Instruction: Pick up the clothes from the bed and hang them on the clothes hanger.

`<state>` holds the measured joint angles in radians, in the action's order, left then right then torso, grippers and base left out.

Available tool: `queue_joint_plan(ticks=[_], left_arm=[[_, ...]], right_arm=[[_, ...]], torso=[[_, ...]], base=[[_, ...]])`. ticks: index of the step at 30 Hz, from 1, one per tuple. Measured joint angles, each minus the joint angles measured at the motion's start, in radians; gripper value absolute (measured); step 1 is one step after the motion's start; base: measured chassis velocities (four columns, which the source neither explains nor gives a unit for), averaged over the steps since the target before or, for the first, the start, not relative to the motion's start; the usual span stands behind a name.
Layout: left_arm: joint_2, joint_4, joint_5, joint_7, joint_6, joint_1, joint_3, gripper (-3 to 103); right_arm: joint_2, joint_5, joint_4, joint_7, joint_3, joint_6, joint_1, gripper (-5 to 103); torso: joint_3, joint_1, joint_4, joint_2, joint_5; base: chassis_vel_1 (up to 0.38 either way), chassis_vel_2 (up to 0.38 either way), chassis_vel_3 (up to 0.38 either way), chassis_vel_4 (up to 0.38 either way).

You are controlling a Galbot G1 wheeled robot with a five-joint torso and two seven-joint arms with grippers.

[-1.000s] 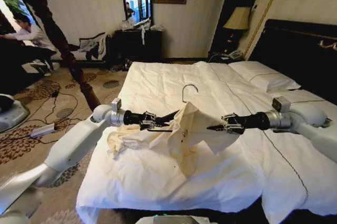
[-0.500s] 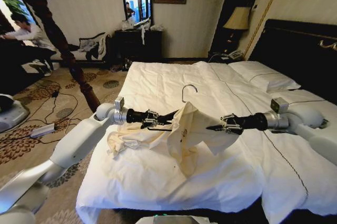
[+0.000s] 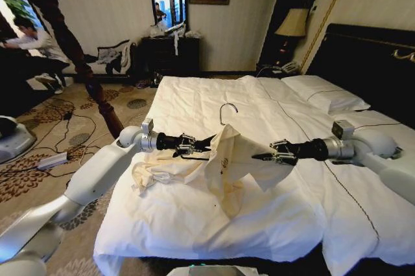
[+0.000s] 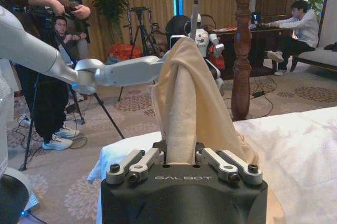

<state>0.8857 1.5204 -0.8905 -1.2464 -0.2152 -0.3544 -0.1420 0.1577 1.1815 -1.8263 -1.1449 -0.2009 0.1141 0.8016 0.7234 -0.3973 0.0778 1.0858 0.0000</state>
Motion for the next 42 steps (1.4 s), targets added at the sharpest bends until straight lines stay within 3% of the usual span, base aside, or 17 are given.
queue_joint_plan(ticks=[20,22,24,26,27,30,32,34,36,38,42], left_arm=[[-0.005,-0.002,-0.004,-0.001,0.007,0.004,0.011,15],[-0.012,-0.007,-0.003,0.000,0.007,0.003,0.016,26],[-0.013,-0.008,-0.003,0.001,0.007,0.003,0.017,26],[-0.015,-0.007,-0.004,0.003,0.008,0.002,0.019,36],[-0.015,-0.007,-0.004,0.003,0.008,0.002,0.019,36],[-0.018,-0.006,-0.007,0.006,0.009,0.002,0.020,53],[-0.018,-0.005,-0.010,0.007,0.009,0.002,0.023,53],[-0.018,0.001,-0.023,0.012,0.010,0.002,0.034,64],[-0.023,0.023,-0.066,0.030,0.011,-0.004,0.066,74],[-0.028,0.036,-0.092,0.037,0.011,-0.010,0.084,74],[-0.065,0.085,-0.264,0.092,0.004,-0.040,0.173,95]], right_arm=[[0.000,0.021,-0.004,-0.006,0.000,0.002,0.001,19],[0.000,0.035,-0.002,-0.024,0.000,0.005,0.001,19],[0.000,0.037,-0.002,-0.025,0.000,0.006,0.001,19],[0.000,0.040,0.000,-0.025,0.000,0.006,0.001,19],[0.000,0.040,0.000,-0.025,0.000,0.006,0.001,19],[0.000,0.042,0.003,-0.024,0.001,0.006,0.001,19],[0.000,0.042,0.004,-0.023,0.001,0.006,0.001,19],[0.002,0.041,0.005,-0.019,0.001,0.006,0.002,19],[0.007,0.034,0.007,-0.007,0.001,0.004,0.007,19],[0.010,0.032,0.007,-0.005,0.002,0.003,0.008,19],[0.022,0.015,0.013,-0.003,0.002,0.001,0.011,19]], torso=[[0.000,0.000,0.0000,0.000,-0.0001],[0.000,0.000,0.0001,0.000,0.0001],[0.000,0.000,-0.0002,0.000,0.0000],[0.000,0.000,-0.0001,0.000,-0.0001],[0.000,0.000,-0.0001,0.000,-0.0001],[0.000,0.000,0.0001,0.000,0.0000],[0.000,0.000,0.0001,0.000,-0.0001],[0.000,0.000,0.0001,0.000,-0.0002],[0.000,0.000,0.0003,0.000,0.0000],[0.000,0.000,0.0004,0.000,0.0000],[0.000,0.000,-0.0002,0.000,-0.0001]], base=[[0.000,0.000,0.000,0.000],[0.000,0.000,0.000,0.000],[0.000,0.000,0.000,0.000],[0.000,0.000,0.000,0.000],[0.000,0.000,0.000,0.000],[0.000,0.000,0.000,0.000],[0.000,0.000,0.000,0.000],[0.000,0.000,0.000,0.000],[0.000,0.000,0.000,0.000],[0.000,0.000,0.000,0.000],[0.000,0.000,0.000,0.000]])
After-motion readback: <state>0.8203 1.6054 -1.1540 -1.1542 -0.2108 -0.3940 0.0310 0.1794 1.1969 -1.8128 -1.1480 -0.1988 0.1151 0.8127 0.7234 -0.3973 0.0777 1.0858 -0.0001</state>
